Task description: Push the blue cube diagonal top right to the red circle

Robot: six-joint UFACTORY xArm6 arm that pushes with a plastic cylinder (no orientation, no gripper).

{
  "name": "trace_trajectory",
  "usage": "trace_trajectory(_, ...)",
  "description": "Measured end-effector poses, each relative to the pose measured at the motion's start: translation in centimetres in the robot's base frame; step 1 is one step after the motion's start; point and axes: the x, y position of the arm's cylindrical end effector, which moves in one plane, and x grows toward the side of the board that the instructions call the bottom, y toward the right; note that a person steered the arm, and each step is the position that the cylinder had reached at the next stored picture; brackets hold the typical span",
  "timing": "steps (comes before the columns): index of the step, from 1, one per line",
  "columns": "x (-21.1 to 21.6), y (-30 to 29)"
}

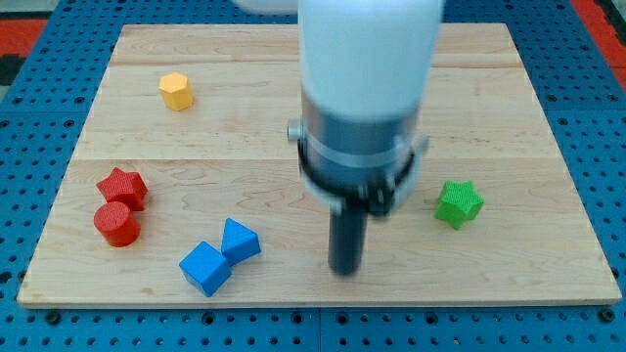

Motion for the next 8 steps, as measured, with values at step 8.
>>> trace_trajectory(8,-8.3,-11.5)
